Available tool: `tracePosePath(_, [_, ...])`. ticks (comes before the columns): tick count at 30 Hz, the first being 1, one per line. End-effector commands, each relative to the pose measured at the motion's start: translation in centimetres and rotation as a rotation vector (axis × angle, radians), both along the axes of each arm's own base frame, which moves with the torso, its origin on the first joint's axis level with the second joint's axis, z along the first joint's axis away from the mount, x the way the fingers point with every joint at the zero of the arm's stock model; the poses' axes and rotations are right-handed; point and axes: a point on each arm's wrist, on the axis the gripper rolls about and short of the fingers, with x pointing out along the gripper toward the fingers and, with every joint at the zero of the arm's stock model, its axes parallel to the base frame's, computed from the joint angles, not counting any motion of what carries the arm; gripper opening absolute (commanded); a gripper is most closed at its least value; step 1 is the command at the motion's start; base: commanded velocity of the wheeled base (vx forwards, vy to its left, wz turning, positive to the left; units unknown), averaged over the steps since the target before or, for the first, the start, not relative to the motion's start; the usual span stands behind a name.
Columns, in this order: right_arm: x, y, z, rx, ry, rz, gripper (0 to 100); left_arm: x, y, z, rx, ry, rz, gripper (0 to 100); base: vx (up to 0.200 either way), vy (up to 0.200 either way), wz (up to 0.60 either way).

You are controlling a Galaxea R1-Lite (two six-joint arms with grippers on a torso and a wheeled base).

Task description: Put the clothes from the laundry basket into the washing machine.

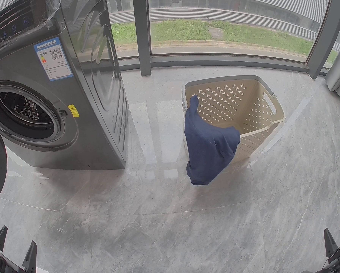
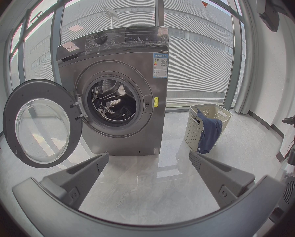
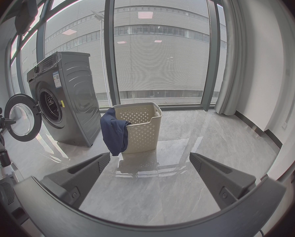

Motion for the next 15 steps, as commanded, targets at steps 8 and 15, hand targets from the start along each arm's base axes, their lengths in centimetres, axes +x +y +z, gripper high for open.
tracePosePath(8, [0.09,0.0,-0.46,0.0,0.012,0.0,100,0.01,0.0,-0.53,-0.005,0.002,-0.001,100,0.075,0.0,0.0])
tracePosePath(15, [0.09,0.0,-0.46,0.0,0.012,0.0,100,0.01,0.0,-0.53,-0.006,0.001,0.0,100,0.0,-0.171,0.0])
